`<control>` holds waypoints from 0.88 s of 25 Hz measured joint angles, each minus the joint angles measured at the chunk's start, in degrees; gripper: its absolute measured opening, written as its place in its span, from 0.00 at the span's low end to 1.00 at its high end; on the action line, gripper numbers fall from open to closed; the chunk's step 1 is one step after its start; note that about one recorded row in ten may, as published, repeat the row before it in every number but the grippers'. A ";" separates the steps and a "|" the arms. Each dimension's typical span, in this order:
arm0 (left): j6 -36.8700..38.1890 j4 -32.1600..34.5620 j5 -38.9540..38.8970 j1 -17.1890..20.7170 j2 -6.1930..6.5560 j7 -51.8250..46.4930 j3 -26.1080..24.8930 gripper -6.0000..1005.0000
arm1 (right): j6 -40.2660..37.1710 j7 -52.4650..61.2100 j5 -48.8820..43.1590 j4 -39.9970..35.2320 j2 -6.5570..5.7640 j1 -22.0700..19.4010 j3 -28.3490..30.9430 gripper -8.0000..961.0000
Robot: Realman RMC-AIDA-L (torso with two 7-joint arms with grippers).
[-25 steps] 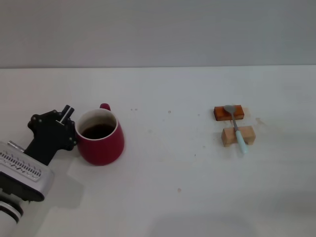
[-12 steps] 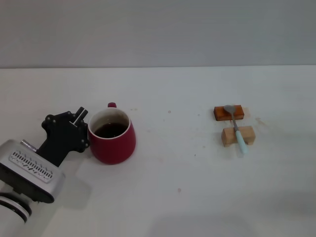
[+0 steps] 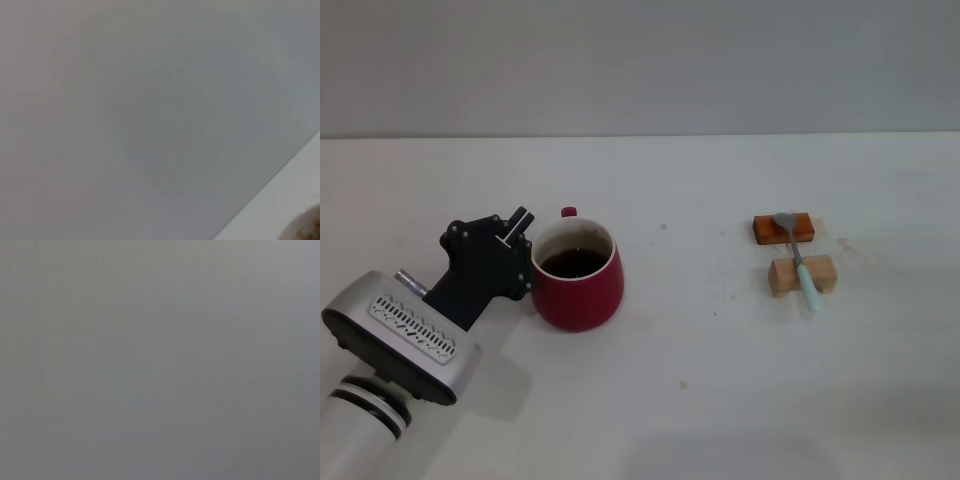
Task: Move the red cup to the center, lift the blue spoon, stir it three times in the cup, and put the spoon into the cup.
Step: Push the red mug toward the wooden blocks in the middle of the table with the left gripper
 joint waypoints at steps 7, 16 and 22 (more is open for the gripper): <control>-0.08 -1.07 0.00 -0.24 -0.09 0.01 1.12 0.05 | 0.00 0.00 0.00 0.00 0.00 0.01 0.00 0.76; -0.10 -2.73 0.00 -0.08 -0.09 0.53 2.74 0.05 | 0.00 0.00 0.00 0.00 0.00 0.01 0.00 0.76; -2.04 -4.96 0.00 -0.14 -0.15 0.49 4.86 0.05 | 0.00 0.00 0.00 0.00 0.00 0.01 0.00 0.76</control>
